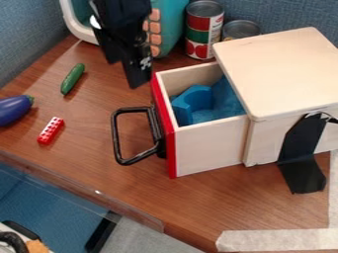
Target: Closed the drawer
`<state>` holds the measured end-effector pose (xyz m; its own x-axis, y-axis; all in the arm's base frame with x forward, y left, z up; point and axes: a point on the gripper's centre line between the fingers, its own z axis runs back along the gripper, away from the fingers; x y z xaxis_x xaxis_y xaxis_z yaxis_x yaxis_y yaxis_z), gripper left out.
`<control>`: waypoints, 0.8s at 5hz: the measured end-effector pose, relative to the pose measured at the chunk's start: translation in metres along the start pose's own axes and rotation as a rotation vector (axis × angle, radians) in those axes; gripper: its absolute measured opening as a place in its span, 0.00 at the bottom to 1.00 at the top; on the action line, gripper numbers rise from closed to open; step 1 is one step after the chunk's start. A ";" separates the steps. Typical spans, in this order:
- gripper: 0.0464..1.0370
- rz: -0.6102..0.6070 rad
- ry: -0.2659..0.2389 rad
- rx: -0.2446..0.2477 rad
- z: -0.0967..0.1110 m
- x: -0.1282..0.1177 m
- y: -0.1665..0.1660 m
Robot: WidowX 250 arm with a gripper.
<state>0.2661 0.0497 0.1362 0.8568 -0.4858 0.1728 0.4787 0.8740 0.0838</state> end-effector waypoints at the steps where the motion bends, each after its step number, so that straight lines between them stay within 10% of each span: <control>1: 0.96 -0.064 0.048 0.024 -0.019 -0.015 -0.005; 4: 0.96 -0.282 0.118 0.104 -0.042 -0.052 -0.005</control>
<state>0.2276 0.0703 0.0853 0.7122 -0.7018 0.0140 0.6836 0.6980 0.2135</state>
